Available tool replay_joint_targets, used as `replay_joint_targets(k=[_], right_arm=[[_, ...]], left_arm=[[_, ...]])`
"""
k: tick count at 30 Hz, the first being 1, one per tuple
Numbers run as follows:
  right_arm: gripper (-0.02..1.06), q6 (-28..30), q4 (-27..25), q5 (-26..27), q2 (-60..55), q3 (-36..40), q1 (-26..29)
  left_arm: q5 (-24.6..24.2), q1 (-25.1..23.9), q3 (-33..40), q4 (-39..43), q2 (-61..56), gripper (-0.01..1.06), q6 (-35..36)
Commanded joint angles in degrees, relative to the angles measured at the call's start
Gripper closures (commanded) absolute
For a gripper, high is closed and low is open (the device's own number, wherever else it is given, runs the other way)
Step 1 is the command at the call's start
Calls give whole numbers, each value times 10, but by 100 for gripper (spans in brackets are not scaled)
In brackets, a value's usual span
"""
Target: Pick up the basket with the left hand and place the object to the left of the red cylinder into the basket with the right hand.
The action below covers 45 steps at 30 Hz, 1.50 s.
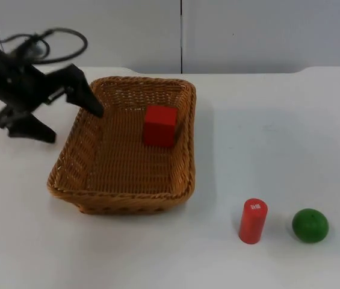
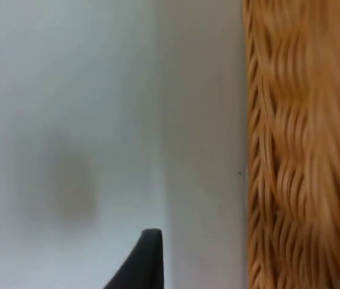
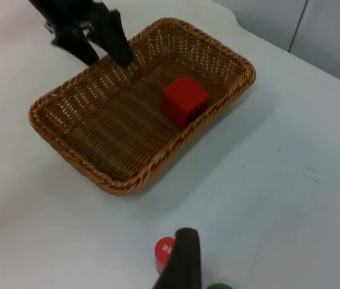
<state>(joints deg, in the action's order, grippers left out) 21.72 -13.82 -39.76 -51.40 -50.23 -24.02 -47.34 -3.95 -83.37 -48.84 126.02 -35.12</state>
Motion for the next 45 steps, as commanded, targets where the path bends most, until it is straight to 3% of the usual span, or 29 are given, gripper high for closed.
replay_joint_targets(k=[1,10,16,22,33,40,45], right_arm=[[33,3,2,5,4,0,3],[33,3,3,19,4,0,3],[33,1,2,19,4,0,3],[33,1,2,21,28,0,3],[33,-23,3,12,132,0,3],[33,-34,3,-47,203,1,3],[33,-34,3,-99,254,1,3]], left_arm=[[-3,-12,-4,27,-27,0,5],[-50,-35,-3,148,-162,0,89],[-80,-35,-3,156,-257,0,95],[-76,-35,14,161,-355,0,99],[-9,-35,201,173,-630,0,99],[59,-35,351,173,-823,0,102],[54,-35,422,196,-943,0,138]])
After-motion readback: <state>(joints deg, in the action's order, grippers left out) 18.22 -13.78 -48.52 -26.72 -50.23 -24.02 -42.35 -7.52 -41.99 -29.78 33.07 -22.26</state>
